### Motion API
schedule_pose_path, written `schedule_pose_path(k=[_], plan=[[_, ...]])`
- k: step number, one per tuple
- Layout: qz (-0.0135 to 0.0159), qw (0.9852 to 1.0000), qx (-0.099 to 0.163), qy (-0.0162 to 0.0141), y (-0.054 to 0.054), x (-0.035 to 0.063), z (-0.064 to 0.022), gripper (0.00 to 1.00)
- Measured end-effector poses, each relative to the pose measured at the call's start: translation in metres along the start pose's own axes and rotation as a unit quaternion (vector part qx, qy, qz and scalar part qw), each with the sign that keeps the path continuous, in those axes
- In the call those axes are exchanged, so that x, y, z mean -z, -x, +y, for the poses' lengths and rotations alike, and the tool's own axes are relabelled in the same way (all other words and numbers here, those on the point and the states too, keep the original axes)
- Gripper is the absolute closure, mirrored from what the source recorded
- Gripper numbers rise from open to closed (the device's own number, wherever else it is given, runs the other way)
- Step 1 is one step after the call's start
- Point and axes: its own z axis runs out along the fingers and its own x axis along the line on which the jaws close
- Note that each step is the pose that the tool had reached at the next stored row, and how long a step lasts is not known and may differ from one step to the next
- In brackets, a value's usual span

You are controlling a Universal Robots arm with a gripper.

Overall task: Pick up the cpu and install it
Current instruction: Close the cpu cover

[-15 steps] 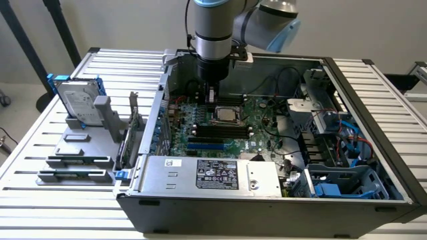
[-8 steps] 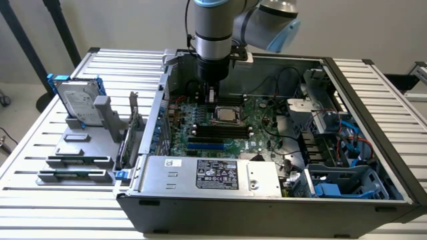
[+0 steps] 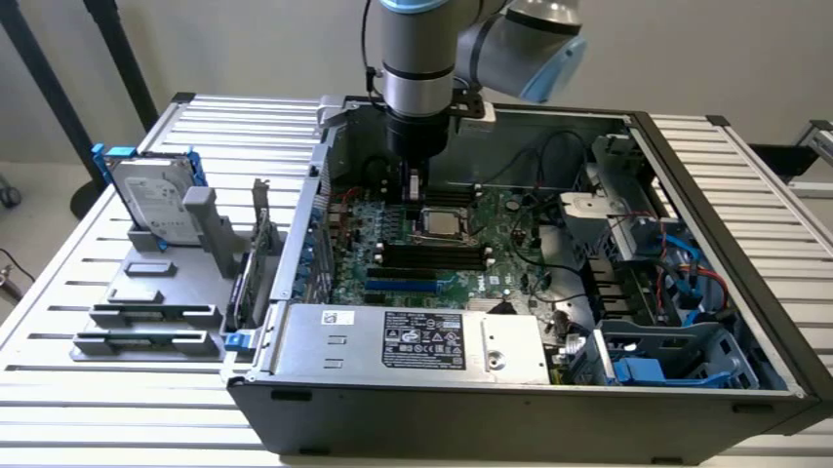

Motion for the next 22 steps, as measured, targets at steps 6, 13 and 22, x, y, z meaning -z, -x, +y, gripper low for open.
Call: schedule_pose_path(k=[6,13,22], plan=[[0.0006,1.0,0.0,-0.0021,-0.001,0.0102,0.0217,0.89],[0.0023,1.0,0.0,-0.0045,-0.002,0.0303,0.0541,0.89],[0.0053,1.0,0.0,-0.0064,-0.004,0.0513,0.0958,0.89]])
